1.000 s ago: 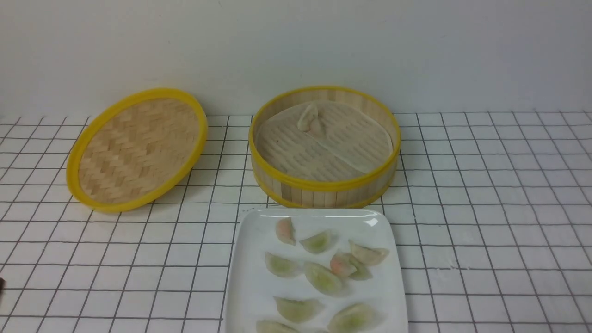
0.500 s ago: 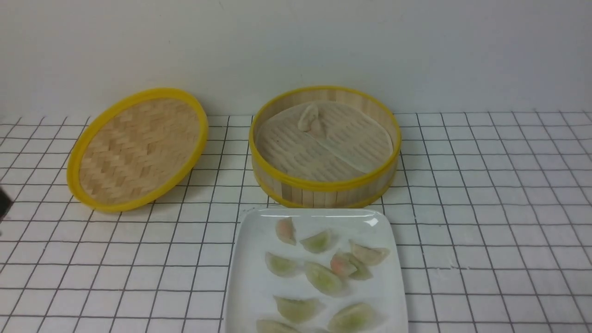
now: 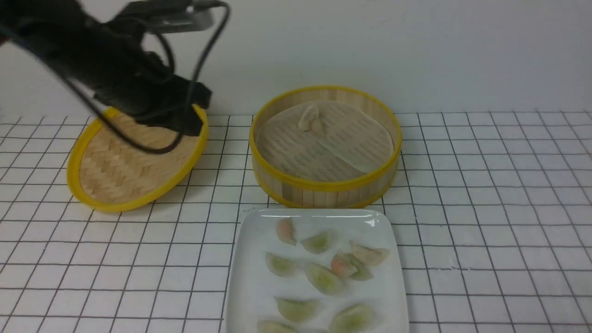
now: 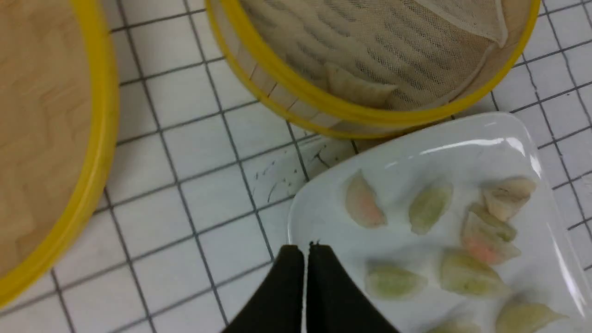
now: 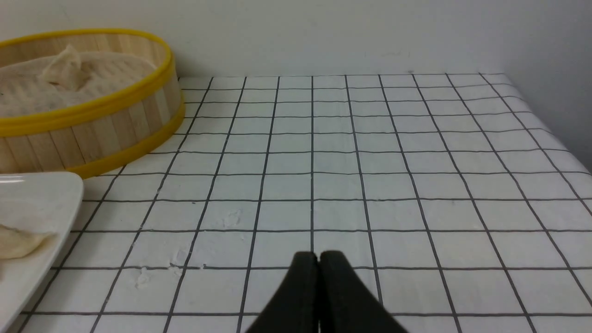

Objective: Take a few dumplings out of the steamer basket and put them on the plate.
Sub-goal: Use the left arm to grab a dumpling from the steamer

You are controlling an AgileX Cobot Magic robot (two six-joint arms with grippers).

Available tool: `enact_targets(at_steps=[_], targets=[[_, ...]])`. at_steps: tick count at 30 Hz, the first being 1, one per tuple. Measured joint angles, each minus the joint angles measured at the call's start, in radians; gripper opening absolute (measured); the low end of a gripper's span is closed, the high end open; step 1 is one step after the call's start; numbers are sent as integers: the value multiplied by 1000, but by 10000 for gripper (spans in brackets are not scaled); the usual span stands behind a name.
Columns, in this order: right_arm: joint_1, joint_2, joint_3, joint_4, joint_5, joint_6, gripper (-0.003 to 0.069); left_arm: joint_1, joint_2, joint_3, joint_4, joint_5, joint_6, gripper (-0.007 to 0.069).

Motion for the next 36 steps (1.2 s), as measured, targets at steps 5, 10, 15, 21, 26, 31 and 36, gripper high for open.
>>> enact_targets(at_steps=[5,10,15,21,26,31,36], targets=[[0,0,0,0,0,0,-8,-98,321,-415,173,146,-69,-6],[0,0,0,0,0,0,-8,-131,564,-780,219,160,-94,-6],[0,0,0,0,0,0,-8,-145,778,-1134,190,174,-79,-6],[0,0,0,0,0,0,-8,-155,928,-1283,141,178,-1,-5],[0,0,0,0,0,0,-8,-157,998,-1283,139,174,30,54],[0,0,0,0,0,0,-8,-157,1006,-1283,139,96,36,191],[0,0,0,0,0,0,-8,-157,1008,-1284,129,17,76,335]])
